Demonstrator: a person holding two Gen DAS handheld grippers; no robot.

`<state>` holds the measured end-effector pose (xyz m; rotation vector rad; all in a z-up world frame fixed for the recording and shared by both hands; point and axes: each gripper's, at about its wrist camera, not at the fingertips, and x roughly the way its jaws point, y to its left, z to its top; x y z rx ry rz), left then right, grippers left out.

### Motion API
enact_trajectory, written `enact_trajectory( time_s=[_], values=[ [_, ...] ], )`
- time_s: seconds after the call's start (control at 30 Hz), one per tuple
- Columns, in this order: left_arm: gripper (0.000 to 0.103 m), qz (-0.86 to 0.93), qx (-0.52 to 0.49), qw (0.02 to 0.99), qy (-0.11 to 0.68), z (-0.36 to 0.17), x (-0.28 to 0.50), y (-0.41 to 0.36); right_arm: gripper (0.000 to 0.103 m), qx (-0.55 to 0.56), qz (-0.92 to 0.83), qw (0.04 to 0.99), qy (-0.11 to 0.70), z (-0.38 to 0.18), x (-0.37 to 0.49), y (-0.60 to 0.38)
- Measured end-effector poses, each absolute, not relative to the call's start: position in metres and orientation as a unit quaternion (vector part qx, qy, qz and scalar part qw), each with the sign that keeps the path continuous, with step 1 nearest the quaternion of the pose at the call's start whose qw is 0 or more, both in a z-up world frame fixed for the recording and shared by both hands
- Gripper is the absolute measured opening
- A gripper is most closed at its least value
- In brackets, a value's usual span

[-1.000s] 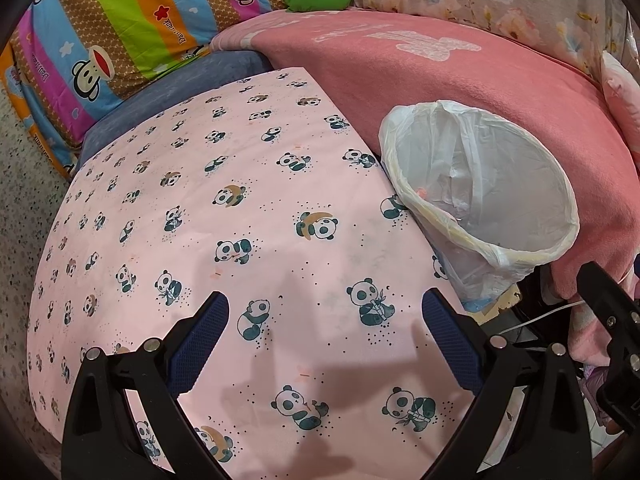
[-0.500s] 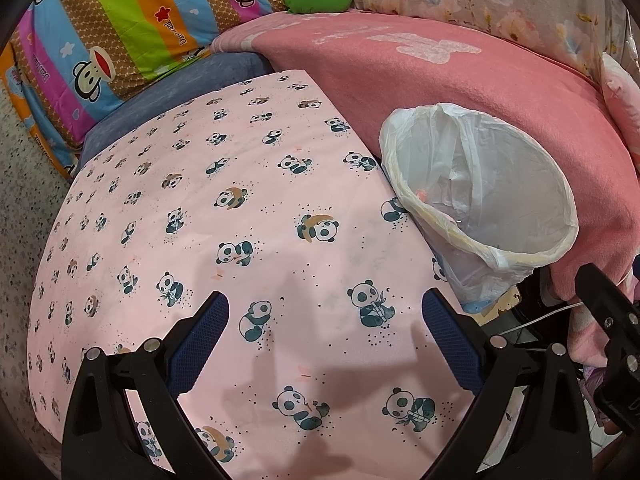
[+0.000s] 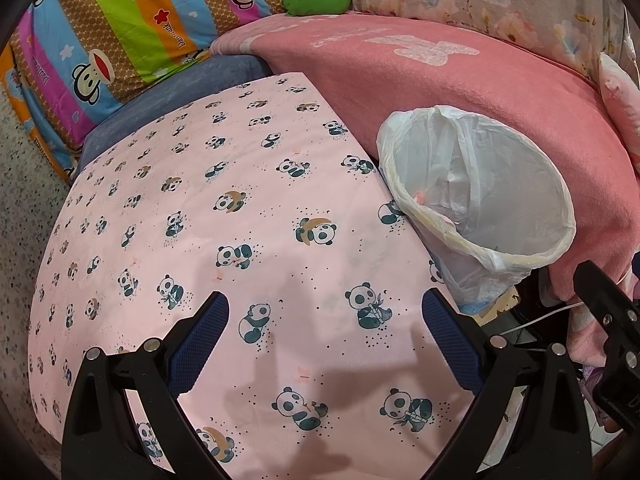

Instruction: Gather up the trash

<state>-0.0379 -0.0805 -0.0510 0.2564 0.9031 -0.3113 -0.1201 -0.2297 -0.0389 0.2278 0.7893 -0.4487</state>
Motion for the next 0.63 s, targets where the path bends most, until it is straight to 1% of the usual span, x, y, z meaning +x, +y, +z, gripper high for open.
enact_trajectory(
  time_s=[0.63],
  values=[
    [0.093,-0.158,0.115,0.877,0.439,-0.0501,-0.0347,-0.0806,0.098,0.112,-0.217,0.893,0.378,-0.0364,-0.1202,-0.2305]
  ],
)
